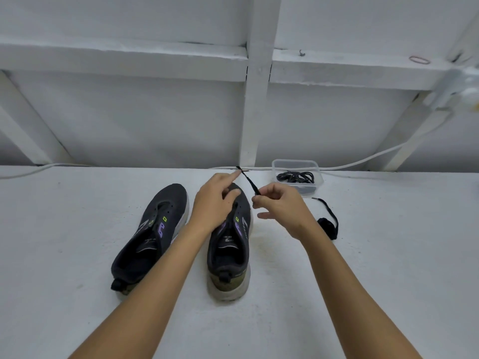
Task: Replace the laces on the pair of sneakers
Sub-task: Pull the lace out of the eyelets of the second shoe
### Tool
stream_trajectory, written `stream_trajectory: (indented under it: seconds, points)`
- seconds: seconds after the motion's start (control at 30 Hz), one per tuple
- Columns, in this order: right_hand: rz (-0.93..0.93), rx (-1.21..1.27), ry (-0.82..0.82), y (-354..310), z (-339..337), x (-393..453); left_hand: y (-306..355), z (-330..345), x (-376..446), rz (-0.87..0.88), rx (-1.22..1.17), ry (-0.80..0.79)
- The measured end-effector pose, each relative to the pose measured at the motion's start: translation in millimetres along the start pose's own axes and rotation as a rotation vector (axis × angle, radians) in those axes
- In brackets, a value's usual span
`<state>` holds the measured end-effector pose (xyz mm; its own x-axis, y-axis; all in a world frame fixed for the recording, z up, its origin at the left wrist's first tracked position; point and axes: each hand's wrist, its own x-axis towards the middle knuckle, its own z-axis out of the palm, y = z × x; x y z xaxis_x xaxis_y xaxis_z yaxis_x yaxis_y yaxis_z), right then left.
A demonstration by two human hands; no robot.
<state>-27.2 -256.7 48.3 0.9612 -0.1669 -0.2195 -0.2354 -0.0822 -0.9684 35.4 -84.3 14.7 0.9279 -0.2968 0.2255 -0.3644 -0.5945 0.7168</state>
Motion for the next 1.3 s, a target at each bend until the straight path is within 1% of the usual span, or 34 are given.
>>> stream_trajectory:
  seconds: [0.07,0.13,0.3,0.43,0.5,0.57,0.63,0.73,0.77,0.83,0.87,0.9,0.93,0.97,1.0,1.03,1.07,1.1,1.13,1.17,1.23,1.27,1.3]
  points:
    - [0.008,0.036,-0.087,-8.2,-1.1,-6.3,6.9,-1.6,7.7,0.064,0.031,-0.076]
    - [0.028,0.056,-0.15,-15.5,-3.0,-12.4,12.2,-3.2,14.6,0.115,0.046,-0.115]
    - [0.173,0.01,-0.302,-26.3,-13.0,-26.8,18.1,-17.9,19.0,0.245,0.181,-0.098]
    - [0.168,-0.085,-0.337,-39.3,-11.5,-33.0,29.2,-32.1,15.8,0.369,0.325,-0.111]
    - [0.144,-0.12,-0.325,-44.2,-8.0,-35.4,35.4,-39.7,17.2,0.385,0.365,-0.103]
    - [0.111,-0.129,-0.327,-47.6,-5.1,-38.5,37.9,-48.5,17.5,0.362,0.377,-0.123]
    - [0.082,-0.03,-0.353,-53.4,-1.6,-42.5,35.6,-58.2,12.5,0.308,0.247,-0.149]
    - [0.003,0.251,-0.345,-74.0,8.0,-47.5,38.3,-69.1,-3.2,0.15,-0.103,-0.223]
    - [-0.063,0.317,-0.298,-82.0,11.2,-46.4,41.9,-70.5,-10.1,0.1,-0.17,-0.266]
    - [-0.248,0.384,-0.151,-99.8,16.0,-40.1,50.1,-73.2,-23.6,0.047,-0.208,-0.364]
    - [-0.352,0.354,-0.075,-109.1,17.4,-37.2,53.9,-76.1,-29.0,0.043,-0.203,-0.405]
    - [-0.464,0.229,0.016,-115.6,16.5,-32.3,57.1,-81.1,-31.9,0.045,-0.195,-0.428]
    - [-0.583,0.007,0.099,-119.9,14.0,-26.3,61.9,-89.9,-33.8,0.053,-0.186,-0.432]
    - [-0.683,-0.287,0.166,-123.3,11.1,-22.6,67.5,-101.8,-33.8,0.071,-0.173,-0.422]
    - [-0.752,-0.56,0.174,-124.1,9.5,-19.4,73.4,-116.2,-31.8,0.096,-0.16,-0.399]
    - [-0.769,-0.763,0.141,-123.0,9.0,-18.0,79.7,-132.1,-27.4,0.121,-0.147,-0.36]
    - [-0.724,-0.871,0.074,-120.9,9.7,-19.1,84.2,-147.9,-20.6,0.138,-0.142,-0.303]
    - [-0.639,-0.893,-0.007,-120.5,13.4,-25.6,87.5,-163.6,-12.4,0.148,-0.141,-0.24]
    - [-0.549,-0.841,-0.112,-121.1,19.1,-34.6,89.5,-177.8,-3.5,0.155,-0.146,-0.196]
    - [-0.451,-0.683,-0.239,-123.2,25.2,-43.3,91.3,-189.5,4.8,0.159,-0.169,-0.184]
    - [-0.272,-0.225,-0.483,-134.3,38.8,-62.3,94.6,-199.8,16.8,0.169,-0.298,-0.201]
    - [-0.223,-0.01,-0.561,-142.1,44.6,-69.7,94.0,-198.5,19.2,0.159,-0.383,-0.206]
    - [-0.216,0.161,-0.589,-148.4,49.2,-73.5,92.9,-193.6,18.3,0.141,-0.471,-0.206]
